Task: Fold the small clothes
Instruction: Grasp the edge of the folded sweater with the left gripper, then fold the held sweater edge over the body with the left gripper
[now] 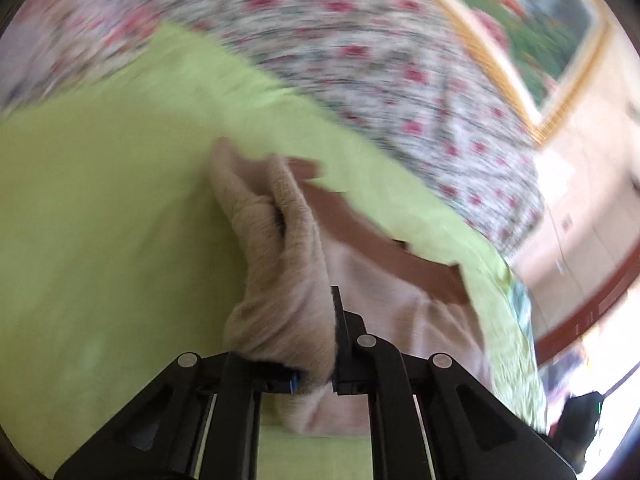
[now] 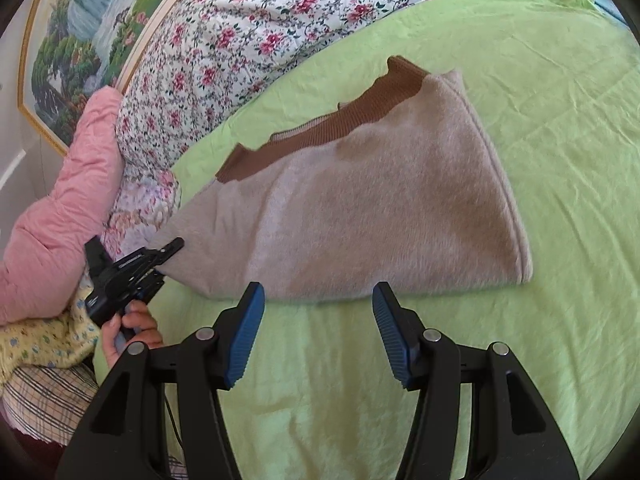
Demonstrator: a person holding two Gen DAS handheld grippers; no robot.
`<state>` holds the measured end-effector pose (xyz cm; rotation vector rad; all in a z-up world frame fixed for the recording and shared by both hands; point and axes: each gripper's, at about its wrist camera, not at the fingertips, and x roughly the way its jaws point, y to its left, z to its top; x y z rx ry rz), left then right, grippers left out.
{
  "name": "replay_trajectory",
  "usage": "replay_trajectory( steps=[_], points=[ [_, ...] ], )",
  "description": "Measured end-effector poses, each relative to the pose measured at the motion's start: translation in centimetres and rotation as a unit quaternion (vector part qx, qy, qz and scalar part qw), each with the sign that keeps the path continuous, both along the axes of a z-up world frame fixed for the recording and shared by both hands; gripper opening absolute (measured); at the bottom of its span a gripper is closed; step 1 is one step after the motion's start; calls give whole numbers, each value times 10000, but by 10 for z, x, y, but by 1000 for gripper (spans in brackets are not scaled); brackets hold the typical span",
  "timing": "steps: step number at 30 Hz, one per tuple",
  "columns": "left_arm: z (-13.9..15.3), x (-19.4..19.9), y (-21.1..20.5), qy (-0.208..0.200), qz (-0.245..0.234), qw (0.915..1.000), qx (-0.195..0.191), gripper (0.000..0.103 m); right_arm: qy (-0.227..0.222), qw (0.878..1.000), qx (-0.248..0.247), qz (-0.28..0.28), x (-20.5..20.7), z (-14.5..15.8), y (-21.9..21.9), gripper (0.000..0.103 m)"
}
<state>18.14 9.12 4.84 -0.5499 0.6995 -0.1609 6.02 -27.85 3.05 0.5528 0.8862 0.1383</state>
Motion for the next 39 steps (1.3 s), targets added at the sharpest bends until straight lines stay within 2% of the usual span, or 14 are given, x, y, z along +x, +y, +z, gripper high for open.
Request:
replay_trajectory(
  steps=[2, 5, 8, 11, 16, 20, 25, 27, 28, 29, 30, 32, 35, 39],
  points=[
    [17, 3, -28, -178, -348, 9990, 232, 8, -32, 9999, 137, -14, 10, 2, -11, 57],
    [30, 8, -72, -337, -890, 9949, 320, 8, -8, 9992, 390, -73, 24, 3, -28, 57],
    [25, 10, -119, -289, -1451, 9884, 354, 8, 40, 9954, 953, -29, 43, 1, -44, 57],
    [10, 11, -154, -162, -1731, 9835, 491, 8, 116, 9920, 1246, 147, 67, -2, -49, 58],
    [-13, 10, -168, 137, -1857, 9821, 282, 8, 287, 9847, 1657, 460, 110, -17, -45, 66],
    [-12, 12, -158, 120, -1850, 9826, 124, 8, 532, 9758, 1964, 800, 153, -37, -30, 68],
    [-10, 9, -152, 109, -1909, 9814, 161, 8, 605, 9637, 2316, 1182, 210, -51, -2, 68],
    [-8, 10, -152, 108, -1903, 9815, 195, 8, 621, 9649, 2260, 1185, 228, -56, 3, 65],
    [-7, 10, -153, 112, -1895, 9815, 229, 8, 627, 9665, 2174, 1215, 237, -57, 5, 56],
    [-4, 9, -154, 105, -1898, 9814, 261, 8, 658, 9694, 2037, 1203, 245, -56, 6, 25],
    [-1, 8, -156, 85, -1917, 9811, 266, 8, 661, 9701, 2022, 1169, 248, -54, 6, 19],
    [8, 6, -162, -5, -1972, 9800, 281, 8, 411, 9728, 1928, 1217, 246, -37, 3, 18],
    [18, 4, -184, -138, -2212, 9747, 276, 8, -110, 9809, 1444, 1298, 227, 1, -9, 17],
    [11, 5, -225, -194, -2508, 9673, 324, 8, -270, 9902, 728, 1163, 201, 21, -42, 17]
  ],
)
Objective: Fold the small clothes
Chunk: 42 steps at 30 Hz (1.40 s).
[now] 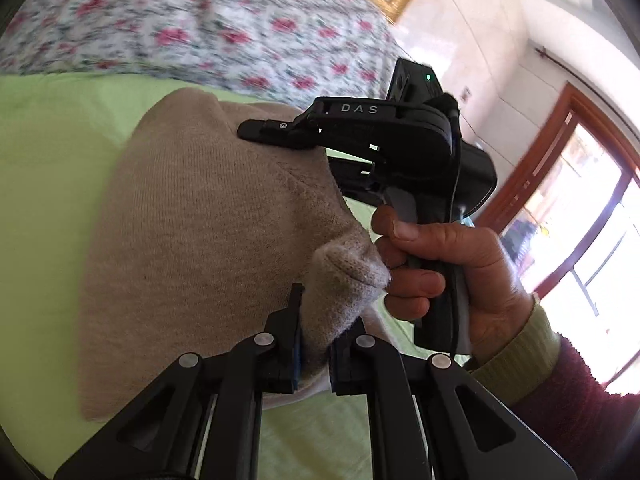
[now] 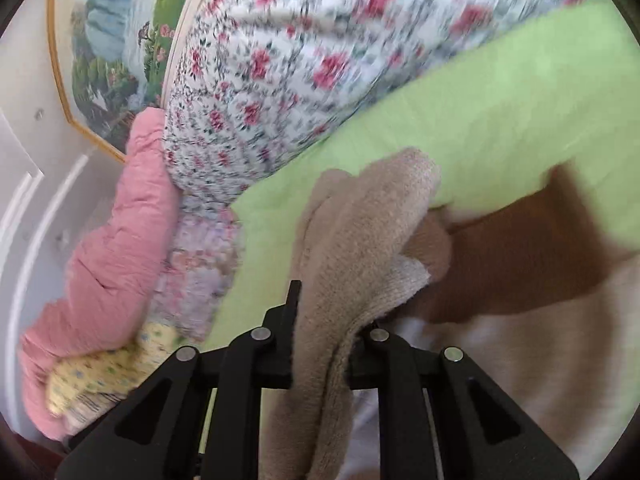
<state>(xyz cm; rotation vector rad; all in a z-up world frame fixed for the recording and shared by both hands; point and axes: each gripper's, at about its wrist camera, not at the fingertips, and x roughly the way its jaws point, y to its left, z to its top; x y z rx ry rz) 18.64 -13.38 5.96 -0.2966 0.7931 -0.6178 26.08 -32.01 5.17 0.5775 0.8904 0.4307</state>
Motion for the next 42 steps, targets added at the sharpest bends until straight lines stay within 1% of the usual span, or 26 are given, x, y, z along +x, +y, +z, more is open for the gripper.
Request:
replay_trajectory(
  steps=[3, 5, 7, 10, 12, 15, 16, 18, 19, 23, 25, 26, 27, 28, 30, 32, 34, 37, 39, 42],
  points=[
    [-21, 4, -31, 149, -223, 9996, 57, 8, 137, 9989, -399, -215, -17, -10, -30, 17],
    [-37, 7, -47, 303, -271, 9990, 211, 8, 250, 9981, -453, -327, -22, -25, -46, 17],
    [-49, 11, -56, 459, -293, 9982, 234, 8, 409, 9970, -521, -410, -23, -41, -57, 17],
    [-57, 14, -59, 528, -240, 9980, 241, 8, 448, 9970, -482, -416, -24, -55, -68, 17],
    [-60, 13, -58, 554, -214, 9979, 257, 8, 414, 9973, -460, -394, -23, -55, -72, 17],
    [-59, 13, -56, 598, -180, 9977, 256, 9, 351, 9971, -564, -360, -21, -53, -68, 18],
    [-59, 12, -55, 630, -194, 9975, 261, 9, 360, 9967, -625, -382, -20, -52, -68, 21],
    [-55, 7, -53, 653, -252, 9971, 289, 15, 447, 9948, -763, -506, -21, -52, -69, 34],
    [-51, 0, -55, 652, -287, 9970, 314, 17, 463, 9942, -772, -584, -24, -51, -72, 36],
    [-39, -14, -41, 720, -371, 9963, 287, 21, 457, 9911, -811, -954, -48, -37, -84, 42],
    [-31, -25, -31, 674, -357, 9966, 319, 25, 405, 9895, -889, -1066, -61, -30, -86, 47],
    [-29, -31, -26, 620, -320, 9969, 369, 29, 381, 9882, -936, -1146, -70, -25, -87, 51],
    [-26, -37, -19, 556, -260, 9971, 449, 32, 362, 9879, -933, -1182, -77, -22, -86, 51],
    [-22, -45, -10, 463, -159, 9971, 575, 34, 336, 9883, -889, -1191, -85, -18, -85, 52],
    [-22, -53, 8, 404, 33, 9965, 736, 39, 241, 9893, -783, -1209, -104, -10, -82, 52],
    [-25, -60, 30, 411, 281, 9947, 898, 39, 171, 9899, -741, -1199, -121, -6, -77, 52],
    [-31, -61, 48, 420, 518, 9920, 1071, 40, 197, 9900, -683, -1215, -134, -6, -74, 53],
    [-46, -54, 74, 621, 857, 9866, 1244, 42, 260, 9897, -678, -1232, -155, -10, -63, 53],
    [-54, -48, 81, 731, 922, 9854, 1233, 42, 284, 9897, -705, -1210, -164, -12, -56, 53],
    [-64, -37, 78, 727, 951, 9835, 1357, 42, 302, 9895, -816, -1153, -173, -15, -44, 53]
  ],
)
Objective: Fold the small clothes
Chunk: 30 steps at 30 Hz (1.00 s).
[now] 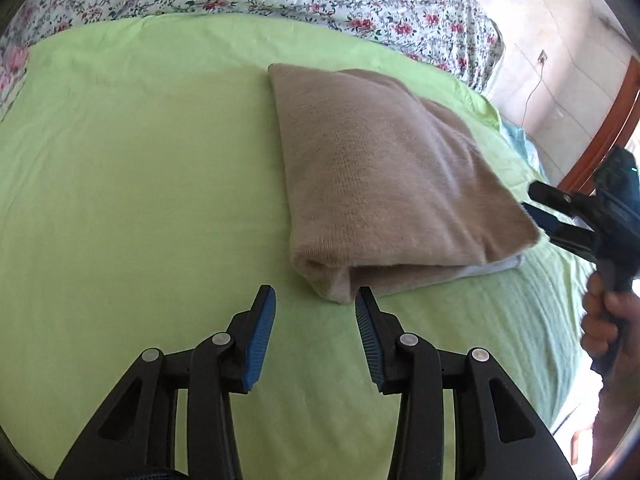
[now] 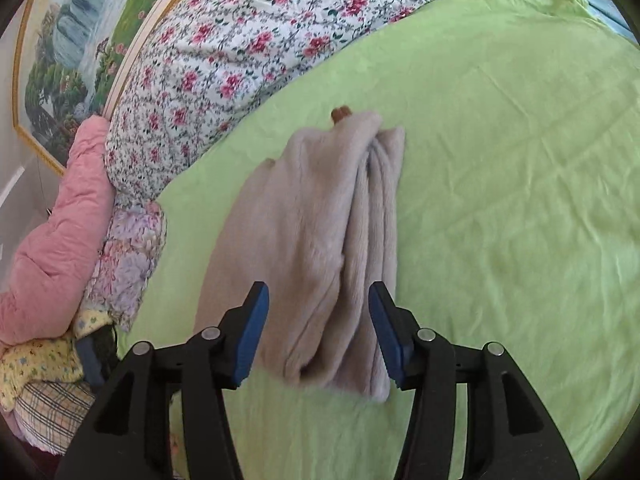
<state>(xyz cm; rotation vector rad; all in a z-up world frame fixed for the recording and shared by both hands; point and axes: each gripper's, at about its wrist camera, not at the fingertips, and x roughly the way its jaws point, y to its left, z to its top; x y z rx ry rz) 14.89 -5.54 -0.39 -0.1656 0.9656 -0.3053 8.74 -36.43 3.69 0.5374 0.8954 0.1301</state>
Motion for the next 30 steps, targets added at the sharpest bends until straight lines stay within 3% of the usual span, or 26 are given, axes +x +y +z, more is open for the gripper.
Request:
replay_trajectory(
  steps=[4, 6, 7, 8, 9, 13, 17, 19, 26, 28, 30],
  points=[
    [-4, 15, -14, -116, 62, 9997, 200, 42, 108, 9997, -163, 149, -1, -9, 16, 53],
    [-6, 24, -21, -113, 126, 9994, 293, 33, 131, 9993, -274, 231, 1, -14, 22, 52],
    [-8, 27, -24, -127, 155, 9991, 362, 22, 130, 9990, -298, 298, 4, -15, 25, 46],
    [-8, 30, -26, -137, 215, 9986, 469, 14, 142, 9991, -255, 318, 4, -15, 25, 18],
    [-7, 33, -26, -166, 278, 9980, 545, 11, 124, 9993, -196, 299, 4, -14, 23, 9],
    [-8, 22, -13, -243, 414, 9977, 470, 9, -156, 9994, -275, 119, -7, 4, 10, 8],
    [-18, 18, -17, -144, 402, 9972, 609, 9, 332, 9978, -566, 57, -13, -23, -1, 8],
    [-13, 17, -17, -118, 420, 9975, 552, 8, 386, 9981, -475, 3, -15, -30, -5, 8],
    [0, -4, -7, 80, -168, 9984, 530, 9, 372, 9983, -439, -28, -20, -16, -6, 16],
    [9, -10, 5, 69, -246, 9992, 294, 10, 315, 9984, -467, -106, -24, -9, -10, 28],
    [19, -9, 16, 58, -241, 9997, -46, 18, 219, 9987, -416, -213, -23, -2, -16, 53]
  ],
)
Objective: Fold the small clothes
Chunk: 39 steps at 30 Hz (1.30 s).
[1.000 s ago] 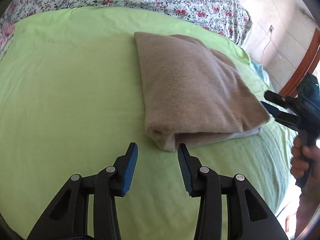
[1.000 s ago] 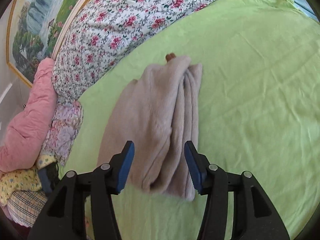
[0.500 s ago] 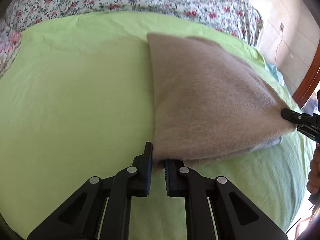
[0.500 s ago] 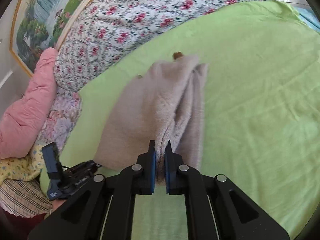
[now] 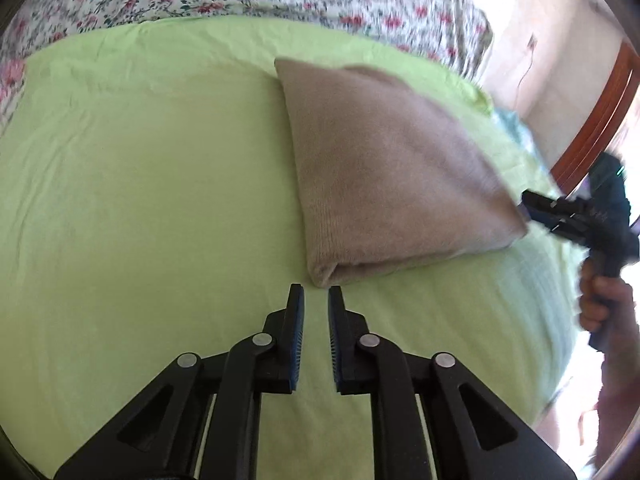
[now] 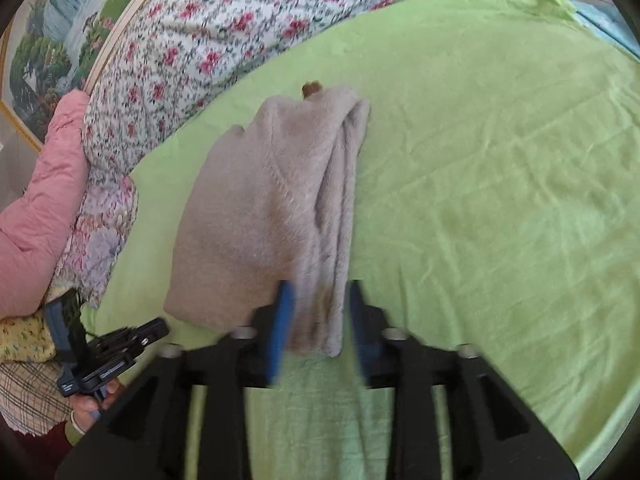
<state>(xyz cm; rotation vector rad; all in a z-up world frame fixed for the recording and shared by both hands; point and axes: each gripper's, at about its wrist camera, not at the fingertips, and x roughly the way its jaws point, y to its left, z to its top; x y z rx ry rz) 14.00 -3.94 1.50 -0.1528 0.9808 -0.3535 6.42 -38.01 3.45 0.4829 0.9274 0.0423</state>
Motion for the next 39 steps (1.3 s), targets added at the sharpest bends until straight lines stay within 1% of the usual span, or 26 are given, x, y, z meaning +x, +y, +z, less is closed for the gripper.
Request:
replay_trajectory(
  steps=[1, 2, 3, 4, 7, 8, 9, 12, 13, 16, 18, 20, 22, 23, 24, 25, 26, 27, 28, 30, 35, 37, 39],
  points=[
    [5, 4, 4, 3, 19, 9999, -152, 23, -63, 9999, 86, -26, 1, 2, -3, 57],
    [9, 10, 7, 12, 56, 9996, -274, 35, -117, 9997, 207, -34, 5, 3, -7, 62],
    [12, 19, 8, 45, 92, 9992, -382, 48, -128, 9995, 273, -50, 9, 3, -10, 63],
    [13, 29, 9, 95, 102, 9985, -533, 53, -126, 9993, 340, -78, 15, 3, -12, 63],
    [13, 55, 6, 244, 58, 9956, -906, 59, -143, 9981, 601, -64, 35, -1, -14, 67],
    [10, 67, 3, 357, 29, 9940, -1032, 63, -128, 9973, 717, -49, 44, -4, -15, 70],
    [7, 77, 2, 438, 27, 9926, -1130, 66, -115, 9969, 778, -36, 50, -6, -16, 72],
    [-6, 107, -4, 775, -23, 9855, -1510, 68, -112, 9954, 950, -50, 67, -12, -19, 72],
    [-12, 116, -6, 871, -29, 9837, -1575, 69, -106, 9947, 1021, -43, 72, -15, -21, 72],
    [-30, 141, -12, 1134, -21, 9814, -1547, 75, 18, 9933, 1151, 13, 90, -26, -22, 72],
    [-37, 151, -16, 1207, -54, 9799, -1589, 85, 156, 9927, 1194, 91, 101, -35, -23, 72],
    [-44, 159, -23, 1204, -110, 9791, -1634, 85, 353, 9933, 1089, 185, 112, -47, -21, 72],
    [-46, 164, -29, 1162, -171, 9791, -1659, 74, 317, 9925, 1153, 259, 118, -54, -18, 72],
    [-48, 167, -32, 1181, -194, 9795, -1623, 68, 286, 9919, 1197, 325, 121, -56, -15, 66],
    [-48, 168, -34, 1171, -195, 9802, -1588, 60, 327, 9907, 1272, 361, 123, -58, -13, 51],
    [-45, 166, -34, 1101, -207, 9812, -1572, 57, 346, 9890, 1392, 353, 124, -59, -11, 46],
    [-41, 162, -33, 1025, -218, 9820, -1574, 51, 313, 9894, 1372, 352, 124, -57, -9, 40],
    [-37, 156, -29, 946, -217, 9825, -1589, 49, 268, 9911, 1248, 384, 124, -52, -5, 36],
    [-30, 148, -24, 854, -196, 9829, -1618, 48, 211, 9929, 1086, 434, 122, -46, 1, 36],
    [-19, 138, -14, 758, -134, 9836, -1634, 47, 110, 9933, 1017, 537, 119, -38, 12, 34],
    [14, 90, 34, 356, 141, 9865, -1590, 46, -83, 9872, 1224, 1019, 110, -28, 53, 33],
    [19, 68, 55, 226, 281, 9874, -1543, 46, -153, 9825, 1389, 1229, 108, -30, 74, 32],
    [21, 49, 69, 108, 401, 9895, -1385, 46, -163, 9773, 1507, 1479, 108, -37, 96, 33]
  ],
)
